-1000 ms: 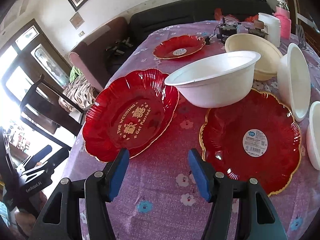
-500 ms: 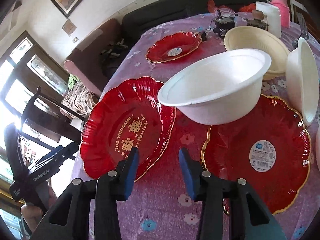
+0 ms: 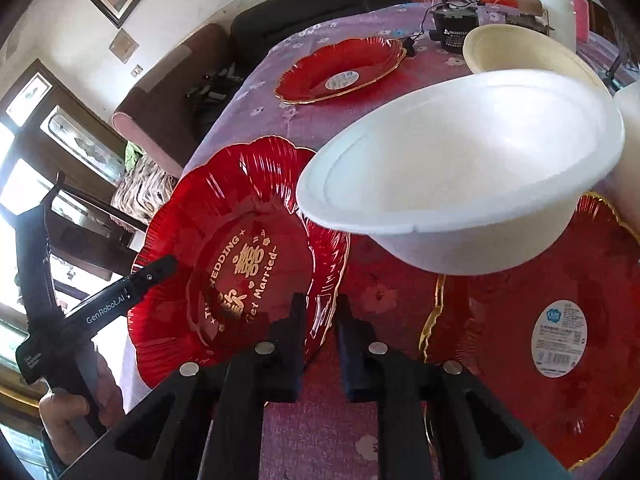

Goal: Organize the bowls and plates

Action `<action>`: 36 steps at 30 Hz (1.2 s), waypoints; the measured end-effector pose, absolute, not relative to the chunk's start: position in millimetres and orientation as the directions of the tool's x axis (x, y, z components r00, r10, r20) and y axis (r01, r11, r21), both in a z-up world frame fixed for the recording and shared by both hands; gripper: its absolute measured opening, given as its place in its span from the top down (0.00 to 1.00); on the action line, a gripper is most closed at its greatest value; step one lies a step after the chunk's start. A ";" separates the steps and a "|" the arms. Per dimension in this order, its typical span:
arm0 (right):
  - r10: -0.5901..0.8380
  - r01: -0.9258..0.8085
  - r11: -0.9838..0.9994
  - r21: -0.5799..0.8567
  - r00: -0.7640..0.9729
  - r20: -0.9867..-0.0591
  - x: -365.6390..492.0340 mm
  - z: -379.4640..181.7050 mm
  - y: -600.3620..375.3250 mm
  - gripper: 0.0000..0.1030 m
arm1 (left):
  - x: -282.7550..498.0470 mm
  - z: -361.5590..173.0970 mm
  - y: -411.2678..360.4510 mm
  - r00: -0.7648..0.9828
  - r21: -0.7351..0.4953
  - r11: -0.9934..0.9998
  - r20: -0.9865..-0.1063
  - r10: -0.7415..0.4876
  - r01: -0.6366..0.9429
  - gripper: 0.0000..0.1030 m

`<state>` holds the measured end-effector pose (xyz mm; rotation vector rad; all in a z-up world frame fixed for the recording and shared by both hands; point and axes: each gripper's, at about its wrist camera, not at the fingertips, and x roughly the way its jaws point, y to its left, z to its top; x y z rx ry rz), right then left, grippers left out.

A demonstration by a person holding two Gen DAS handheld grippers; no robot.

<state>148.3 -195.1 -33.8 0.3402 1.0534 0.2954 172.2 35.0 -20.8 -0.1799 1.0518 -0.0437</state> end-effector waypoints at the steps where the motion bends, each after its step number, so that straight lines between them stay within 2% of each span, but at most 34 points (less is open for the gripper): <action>1: 0.395 -0.077 0.910 0.408 0.466 -0.791 146.6 -33.5 -195.4 0.85 | 169.8 -19.9 34.6 0.500 -0.163 0.986 -0.858 -0.118 -0.047 0.79; 12: 0.443 -0.136 0.892 0.432 0.455 -0.772 110.2 -27.6 -198.4 0.85 | 108.6 -9.2 30.0 0.546 -0.152 0.987 -0.831 -0.103 -0.047 0.79; 22: 0.473 -0.186 0.879 0.440 0.468 -0.747 51.5 -21.6 -212.5 0.85 | 39.9 -4.8 12.0 0.597 -0.160 0.987 -0.795 -0.109 -0.032 0.72; 36: 0.478 -0.163 0.873 0.459 0.472 -0.741 -1.8 -30.3 -253.3 0.85 | -10.3 -14.8 -32.9 0.612 -0.160 0.987 -0.778 -0.144 0.029 0.66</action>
